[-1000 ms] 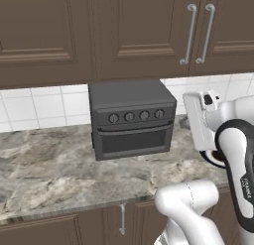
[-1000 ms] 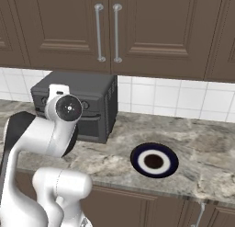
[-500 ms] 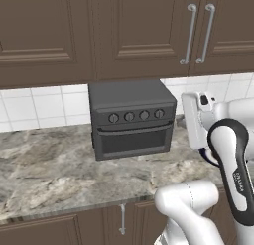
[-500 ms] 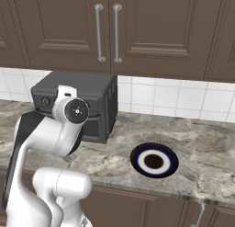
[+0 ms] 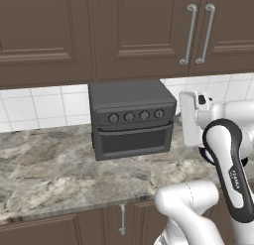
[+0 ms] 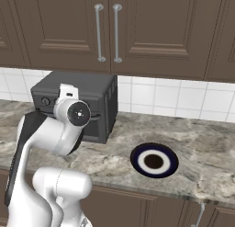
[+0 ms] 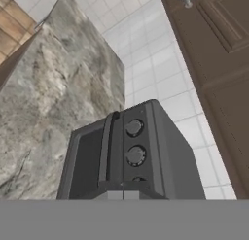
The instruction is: Pull the toaster oven rack outwards. Pick up the baguette from the plate and place it on the toaster oven rack. Close the toaster oven door fully and set the temperature to the lowest setting.
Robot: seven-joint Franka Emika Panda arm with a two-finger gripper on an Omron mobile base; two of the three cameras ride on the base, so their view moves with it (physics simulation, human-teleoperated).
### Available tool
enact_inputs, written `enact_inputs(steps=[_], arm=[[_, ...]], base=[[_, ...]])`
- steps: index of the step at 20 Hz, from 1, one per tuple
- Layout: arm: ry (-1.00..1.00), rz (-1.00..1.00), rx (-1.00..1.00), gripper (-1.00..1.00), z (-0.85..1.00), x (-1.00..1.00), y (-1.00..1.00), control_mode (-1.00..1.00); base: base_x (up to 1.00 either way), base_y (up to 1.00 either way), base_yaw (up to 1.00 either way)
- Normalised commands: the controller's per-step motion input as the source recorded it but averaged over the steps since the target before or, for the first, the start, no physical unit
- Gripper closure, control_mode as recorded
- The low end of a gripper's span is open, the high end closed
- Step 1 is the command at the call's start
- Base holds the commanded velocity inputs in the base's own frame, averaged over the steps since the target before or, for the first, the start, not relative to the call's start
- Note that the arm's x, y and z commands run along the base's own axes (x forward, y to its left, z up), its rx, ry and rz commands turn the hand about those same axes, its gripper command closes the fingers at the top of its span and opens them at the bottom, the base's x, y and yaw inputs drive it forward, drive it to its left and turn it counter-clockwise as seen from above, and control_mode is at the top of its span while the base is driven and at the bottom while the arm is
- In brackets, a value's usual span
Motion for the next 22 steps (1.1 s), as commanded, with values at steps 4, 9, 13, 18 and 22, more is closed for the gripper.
enact_inputs(steps=[4, 9, 13, 18, 22], arm=[[-0.16, -0.06, 0.02, 1.0, -0.33, 0.03, 0.36, -1.0], [-0.13, -0.06, 0.0, 1.0, -0.44, 0.02, 0.18, -1.0], [-0.1, -0.05, 0.03, 1.0, -0.44, 0.09, 0.03, -1.0], [-0.11, -0.05, 0.04, 1.0, -0.4, 0.08, 0.1, -1.0], [-0.13, -0.04, 0.02, 1.0, -0.44, 0.07, 0.29, -1.0]], base=[[0.0, 0.0, 0.0], [0.0, 0.0, 0.0], [0.0, 0.0, 0.0], [0.0, 0.0, 0.0], [0.0, 0.0, 0.0]])
